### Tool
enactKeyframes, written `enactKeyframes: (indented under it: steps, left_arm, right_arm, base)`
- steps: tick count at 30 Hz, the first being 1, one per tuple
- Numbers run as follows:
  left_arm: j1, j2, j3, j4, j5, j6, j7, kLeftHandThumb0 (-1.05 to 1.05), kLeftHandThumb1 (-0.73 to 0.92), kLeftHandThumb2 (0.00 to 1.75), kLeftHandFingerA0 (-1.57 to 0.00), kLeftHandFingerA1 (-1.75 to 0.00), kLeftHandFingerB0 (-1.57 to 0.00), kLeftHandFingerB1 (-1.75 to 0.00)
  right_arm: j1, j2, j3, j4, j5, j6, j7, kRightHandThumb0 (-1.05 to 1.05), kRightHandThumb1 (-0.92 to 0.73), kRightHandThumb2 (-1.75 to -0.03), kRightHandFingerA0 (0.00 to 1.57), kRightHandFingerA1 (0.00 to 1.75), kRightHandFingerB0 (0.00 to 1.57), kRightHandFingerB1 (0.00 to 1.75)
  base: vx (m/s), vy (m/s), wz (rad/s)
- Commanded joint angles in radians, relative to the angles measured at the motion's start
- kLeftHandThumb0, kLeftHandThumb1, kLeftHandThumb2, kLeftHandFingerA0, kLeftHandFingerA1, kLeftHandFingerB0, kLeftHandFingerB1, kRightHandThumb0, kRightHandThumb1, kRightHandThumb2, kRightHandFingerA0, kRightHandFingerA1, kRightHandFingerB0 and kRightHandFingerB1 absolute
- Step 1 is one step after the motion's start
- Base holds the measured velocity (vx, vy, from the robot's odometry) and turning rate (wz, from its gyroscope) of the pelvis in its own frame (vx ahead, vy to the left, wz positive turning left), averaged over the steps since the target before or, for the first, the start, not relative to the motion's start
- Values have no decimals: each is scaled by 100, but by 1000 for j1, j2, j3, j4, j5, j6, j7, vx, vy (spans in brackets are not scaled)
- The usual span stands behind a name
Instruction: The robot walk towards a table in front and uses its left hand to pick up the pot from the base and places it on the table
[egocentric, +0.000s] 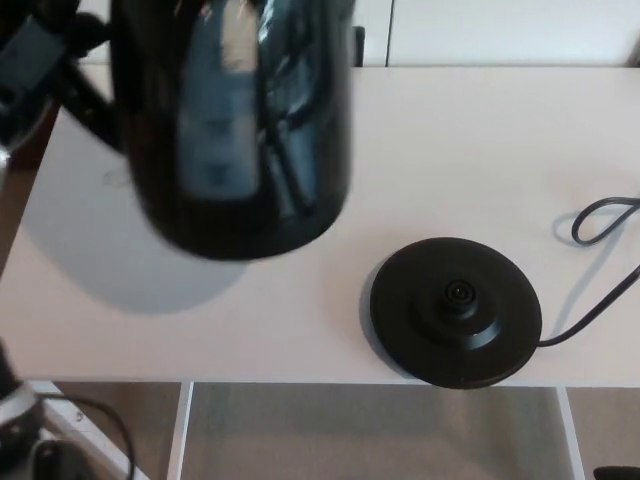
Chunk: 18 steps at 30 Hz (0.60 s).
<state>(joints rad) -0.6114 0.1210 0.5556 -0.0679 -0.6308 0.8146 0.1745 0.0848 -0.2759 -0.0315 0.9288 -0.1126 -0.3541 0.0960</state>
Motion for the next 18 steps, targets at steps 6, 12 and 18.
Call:
enactKeyframes:
  steps: [6,12,18]
  left_arm:
    - [54,107,-39,65,18,-91,-139,-15,80,65,-94,-153,-77,-88]
    - [77,129,-75,118,83,-204,-182,-17,80,67,-88,-159,-76,-87]
    - [176,190,-270,161,348,-506,-225,-20,83,64,-107,-133,-76,-87]
  right_arm:
    - [6,-10,-4,5,9,5,1,-36,-67,-59,70,46,54,41]
    - [0,-10,-5,6,10,4,4,-37,-67,-59,69,45,52,40]
    - [4,-10,-5,12,11,-3,7,-36,-67,-59,69,46,52,40]
  base:
    - [0,0,0]
    - [0,0,0]
    - [0,0,0]
